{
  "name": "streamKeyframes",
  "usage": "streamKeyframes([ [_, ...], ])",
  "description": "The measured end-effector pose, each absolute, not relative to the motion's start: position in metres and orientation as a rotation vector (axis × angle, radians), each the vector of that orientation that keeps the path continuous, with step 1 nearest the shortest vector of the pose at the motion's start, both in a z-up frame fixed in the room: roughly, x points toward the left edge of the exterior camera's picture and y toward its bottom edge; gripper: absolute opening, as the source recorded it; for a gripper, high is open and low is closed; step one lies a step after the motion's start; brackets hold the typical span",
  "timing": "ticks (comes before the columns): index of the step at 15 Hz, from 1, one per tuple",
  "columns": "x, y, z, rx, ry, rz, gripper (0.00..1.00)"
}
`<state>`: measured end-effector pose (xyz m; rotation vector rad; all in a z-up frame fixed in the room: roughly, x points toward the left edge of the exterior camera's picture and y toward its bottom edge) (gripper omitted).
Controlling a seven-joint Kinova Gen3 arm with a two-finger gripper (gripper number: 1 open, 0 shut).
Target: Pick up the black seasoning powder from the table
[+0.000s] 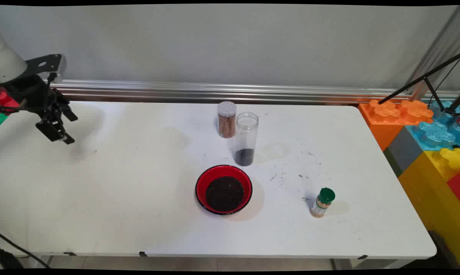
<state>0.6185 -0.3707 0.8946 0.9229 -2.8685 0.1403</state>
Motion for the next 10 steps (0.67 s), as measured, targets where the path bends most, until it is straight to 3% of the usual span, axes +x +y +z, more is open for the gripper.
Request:
streamKeyframes([
  [10,0.589,-0.378,0.879,0.658,-2.913,0.049,1.0],
])
